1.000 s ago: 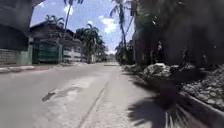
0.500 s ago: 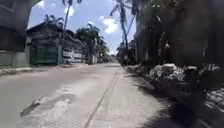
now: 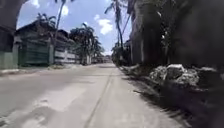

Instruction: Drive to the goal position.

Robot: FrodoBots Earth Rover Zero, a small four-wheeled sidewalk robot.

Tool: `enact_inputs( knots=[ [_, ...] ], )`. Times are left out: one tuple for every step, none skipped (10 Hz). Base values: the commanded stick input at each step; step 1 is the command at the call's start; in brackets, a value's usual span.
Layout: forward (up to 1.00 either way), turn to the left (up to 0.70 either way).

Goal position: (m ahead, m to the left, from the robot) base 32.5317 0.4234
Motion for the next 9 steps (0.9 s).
enact_inputs(
  knots=[
    [1.0,0.0],
    [1.0,0.0],
    [1.0,0.0],
    [1.0,0.0],
    [1.0,0.0],
    [1.0,0.0],
    [1.0,0.0],
    [1.0,0.0],
    [1.0,0.0]
  ],
)
